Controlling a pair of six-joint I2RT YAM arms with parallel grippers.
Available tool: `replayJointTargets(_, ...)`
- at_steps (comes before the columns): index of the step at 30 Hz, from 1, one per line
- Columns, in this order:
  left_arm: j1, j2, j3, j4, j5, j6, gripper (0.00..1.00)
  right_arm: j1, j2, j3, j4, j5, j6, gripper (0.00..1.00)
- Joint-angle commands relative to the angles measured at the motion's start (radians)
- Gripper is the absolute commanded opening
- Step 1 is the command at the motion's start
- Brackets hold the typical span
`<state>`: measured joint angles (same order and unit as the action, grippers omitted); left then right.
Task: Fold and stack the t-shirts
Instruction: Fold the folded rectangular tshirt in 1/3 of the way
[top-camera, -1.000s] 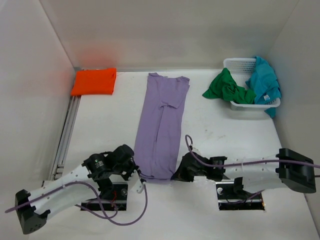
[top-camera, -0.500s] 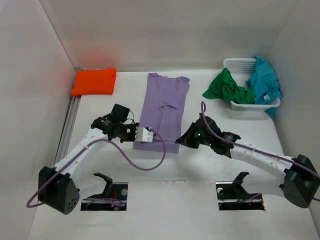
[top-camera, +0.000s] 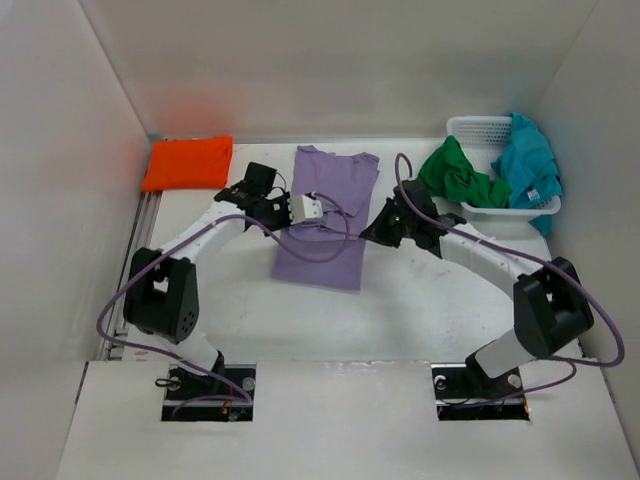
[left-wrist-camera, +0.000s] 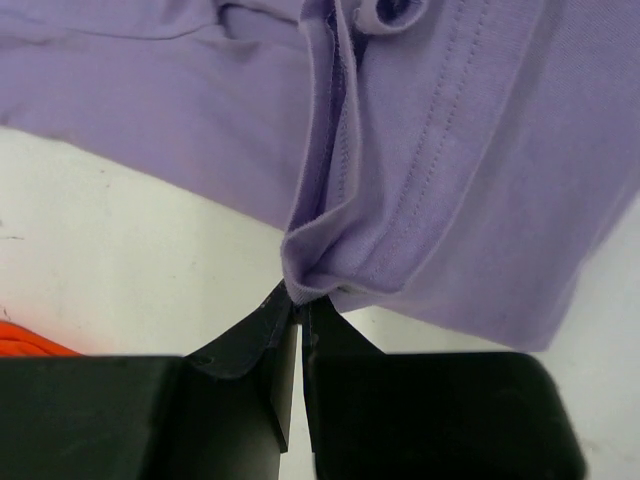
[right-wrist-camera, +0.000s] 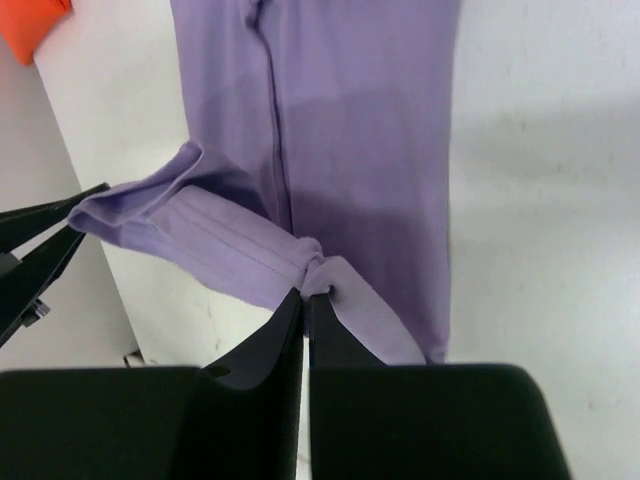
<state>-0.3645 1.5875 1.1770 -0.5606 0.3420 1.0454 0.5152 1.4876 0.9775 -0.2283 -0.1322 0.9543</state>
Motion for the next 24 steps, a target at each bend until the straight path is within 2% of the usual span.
replayJointTargets(1, 0.02, 0.064, 0.085, 0.087, -0.011, -0.091, 0.01, -0.028, 0.075, 0.096, 0.012, -0.04, -0.075, 0.01)
replayJointTargets(9, 0.035, 0.206, 0.154, 0.122, -0.024, -0.11, 0.03, -0.085, 0.249, 0.19, 0.01, -0.055, -0.118, 0.01)
replayJointTargets(11, 0.043, 0.23, 0.168, 0.137, -0.034, -0.117, 0.04, -0.099, 0.283, 0.208, 0.01, -0.055, -0.129, 0.07)
replayJointTargets(13, 0.048, 0.252, 0.174, 0.151, -0.041, -0.119, 0.07, -0.114, 0.322, 0.227, 0.029, -0.055, -0.143, 0.16)
replayJointTargets(17, 0.057, 0.292, 0.184, 0.206, -0.084, -0.125, 0.22, -0.162, 0.344, 0.273, 0.049, -0.04, -0.187, 0.31)
replayJointTargets(21, 0.098, 0.354, 0.236, 0.345, -0.243, -0.148, 0.23, -0.226, 0.298, 0.323, 0.056, 0.02, -0.233, 0.39)
replayJointTargets(24, 0.147, 0.368, 0.298, 0.398, -0.304, -0.186, 0.26, -0.243, 0.257, 0.36, 0.041, 0.026, -0.276, 0.38)
